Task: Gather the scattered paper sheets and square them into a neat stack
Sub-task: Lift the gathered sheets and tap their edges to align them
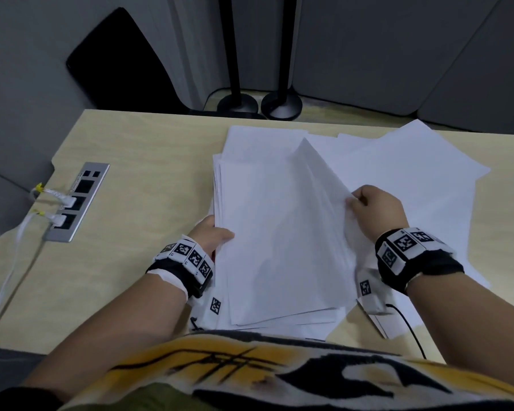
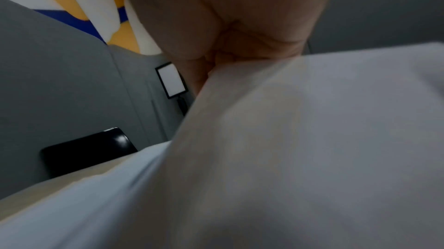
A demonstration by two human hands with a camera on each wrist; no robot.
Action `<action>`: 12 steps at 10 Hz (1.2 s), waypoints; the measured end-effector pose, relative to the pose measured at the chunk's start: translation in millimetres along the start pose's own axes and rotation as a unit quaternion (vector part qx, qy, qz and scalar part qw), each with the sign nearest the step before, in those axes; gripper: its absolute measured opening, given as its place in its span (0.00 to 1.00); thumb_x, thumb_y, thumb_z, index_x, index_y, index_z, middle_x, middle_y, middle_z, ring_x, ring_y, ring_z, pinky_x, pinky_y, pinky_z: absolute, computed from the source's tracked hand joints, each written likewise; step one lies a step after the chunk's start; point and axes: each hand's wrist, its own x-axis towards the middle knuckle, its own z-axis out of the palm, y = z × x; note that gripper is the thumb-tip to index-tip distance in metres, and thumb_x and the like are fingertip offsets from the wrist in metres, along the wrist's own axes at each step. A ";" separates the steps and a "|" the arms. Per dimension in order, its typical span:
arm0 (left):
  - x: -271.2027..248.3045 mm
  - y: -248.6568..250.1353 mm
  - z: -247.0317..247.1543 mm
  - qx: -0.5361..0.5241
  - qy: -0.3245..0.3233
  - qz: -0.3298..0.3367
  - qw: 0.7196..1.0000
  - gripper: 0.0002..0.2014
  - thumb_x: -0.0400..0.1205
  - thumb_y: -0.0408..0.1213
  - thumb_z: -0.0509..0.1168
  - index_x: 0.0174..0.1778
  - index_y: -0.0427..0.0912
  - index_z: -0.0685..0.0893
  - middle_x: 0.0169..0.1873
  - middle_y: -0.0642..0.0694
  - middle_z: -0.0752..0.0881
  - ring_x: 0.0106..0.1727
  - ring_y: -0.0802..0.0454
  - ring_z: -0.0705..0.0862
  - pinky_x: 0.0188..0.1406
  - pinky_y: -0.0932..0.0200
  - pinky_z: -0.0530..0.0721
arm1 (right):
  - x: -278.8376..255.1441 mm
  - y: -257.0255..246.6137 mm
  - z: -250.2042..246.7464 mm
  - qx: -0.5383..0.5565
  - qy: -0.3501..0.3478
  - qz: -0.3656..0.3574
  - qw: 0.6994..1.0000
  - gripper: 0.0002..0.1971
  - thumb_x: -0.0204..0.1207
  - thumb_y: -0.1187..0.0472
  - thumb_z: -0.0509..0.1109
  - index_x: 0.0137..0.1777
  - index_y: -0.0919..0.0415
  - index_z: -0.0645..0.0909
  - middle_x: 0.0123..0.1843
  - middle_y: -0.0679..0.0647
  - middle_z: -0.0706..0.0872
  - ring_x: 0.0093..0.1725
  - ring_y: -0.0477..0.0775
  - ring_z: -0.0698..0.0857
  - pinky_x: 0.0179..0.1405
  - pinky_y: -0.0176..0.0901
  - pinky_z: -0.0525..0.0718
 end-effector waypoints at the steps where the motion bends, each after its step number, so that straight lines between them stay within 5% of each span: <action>1: 10.1 -4.3 1.8 0.038 0.024 -0.007 0.999 0.35 0.50 0.42 0.74 0.55 0.36 0.81 0.56 0.33 0.87 0.58 0.32 0.87 0.59 0.29 0.83 | -1.2 -11.8 -13.1 -0.009 0.077 -0.044 0.996 0.09 0.82 0.55 0.62 0.46 0.58 0.80 0.38 0.56 0.85 0.43 0.62 0.82 0.38 0.45 0.75; 3: 23.4 -8.6 -0.9 0.072 0.035 -0.032 0.996 0.34 0.50 0.46 0.76 0.54 0.42 0.81 0.55 0.34 0.87 0.55 0.32 0.88 0.55 0.30 0.84 | -5.2 -41.9 -55.5 0.065 0.264 -0.091 0.958 0.09 0.83 0.57 0.60 0.54 0.59 0.80 0.43 0.53 0.85 0.46 0.57 0.82 0.40 0.39 0.68; 4: 19.1 -6.2 0.2 0.062 0.038 -0.026 0.997 0.32 0.48 0.46 0.74 0.50 0.44 0.82 0.51 0.36 0.89 0.52 0.34 0.89 0.54 0.31 0.86 | -8.4 -57.4 -73.0 0.172 0.341 -0.136 0.914 0.09 0.82 0.58 0.60 0.52 0.59 0.81 0.35 0.39 0.79 0.36 0.34 0.78 0.38 0.26 0.70; 5: 27.2 -11.5 -1.3 0.070 0.032 -0.025 0.997 0.31 0.49 0.49 0.74 0.49 0.45 0.82 0.51 0.37 0.89 0.52 0.33 0.89 0.55 0.30 0.85 | -10.4 -70.1 -79.1 0.246 0.366 -0.138 0.887 0.06 0.81 0.60 0.61 0.46 0.48 0.76 0.34 0.36 0.75 0.34 0.27 0.75 0.39 0.19 0.68; 6: 52.8 -25.5 -7.6 0.075 0.042 -0.043 0.995 0.29 0.56 0.57 0.72 0.50 0.47 0.82 0.53 0.39 0.88 0.53 0.34 0.88 0.56 0.32 0.84 | -6.6 -69.3 -69.3 0.275 0.338 -0.075 0.897 0.05 0.80 0.60 0.62 0.50 0.51 0.78 0.38 0.36 0.77 0.35 0.29 0.76 0.39 0.19 0.70; 7: 76.8 -38.4 -9.7 0.065 0.042 -0.023 0.997 0.35 0.57 0.70 0.63 0.51 0.48 0.83 0.59 0.37 0.87 0.59 0.35 0.86 0.62 0.35 0.83 | -7.4 -55.5 -43.6 0.260 0.249 0.023 0.933 0.10 0.78 0.60 0.62 0.56 0.53 0.80 0.46 0.46 0.86 0.45 0.47 0.85 0.49 0.35 0.83; 8: 38.4 -16.4 -0.9 0.028 0.073 -0.034 0.996 0.43 0.62 0.78 0.56 0.60 0.46 0.82 0.55 0.41 0.88 0.58 0.39 0.87 0.61 0.37 0.84 | -20.8 -37.8 -9.0 0.183 0.136 0.059 0.972 0.12 0.78 0.61 0.60 0.60 0.54 0.78 0.50 0.55 0.87 0.46 0.58 0.86 0.48 0.48 0.84; 9: 13.7 -4.4 2.7 -0.019 0.068 -0.085 0.994 0.49 0.51 0.86 0.59 0.55 0.52 0.85 0.48 0.46 0.91 0.51 0.40 0.90 0.56 0.37 0.86 | -34.7 -25.1 21.1 0.090 0.030 0.073 0.993 0.14 0.80 0.65 0.59 0.65 0.56 0.75 0.52 0.57 0.86 0.42 0.55 0.81 0.40 0.41 0.75; 10: -0.2 2.2 7.3 0.051 0.061 -0.046 0.996 0.51 0.49 0.78 0.72 0.62 0.48 0.79 0.56 0.45 0.87 0.56 0.39 0.88 0.59 0.37 0.84 | -41.7 -19.1 37.5 0.044 -0.072 0.065 0.994 0.18 0.80 0.67 0.59 0.70 0.57 0.72 0.57 0.57 0.85 0.49 0.57 0.82 0.44 0.41 0.74; 11: -35.2 21.8 23.1 0.151 0.057 -0.013 0.987 0.40 0.58 0.49 0.76 0.66 0.41 0.73 0.58 0.43 0.84 0.59 0.41 0.84 0.64 0.40 0.82 | -41.0 -11.5 36.9 0.044 -0.113 0.046 0.992 0.20 0.80 0.62 0.63 0.72 0.57 0.70 0.61 0.55 0.84 0.58 0.57 0.83 0.49 0.41 0.74; 12: -35.5 26.5 31.0 0.171 0.086 0.024 0.981 0.22 0.75 0.34 0.70 0.63 0.41 0.73 0.57 0.44 0.82 0.59 0.43 0.82 0.65 0.46 0.80 | -30.8 10.1 21.9 0.043 -0.077 0.070 0.994 0.21 0.78 0.56 0.67 0.70 0.58 0.70 0.62 0.55 0.83 0.58 0.57 0.83 0.50 0.43 0.77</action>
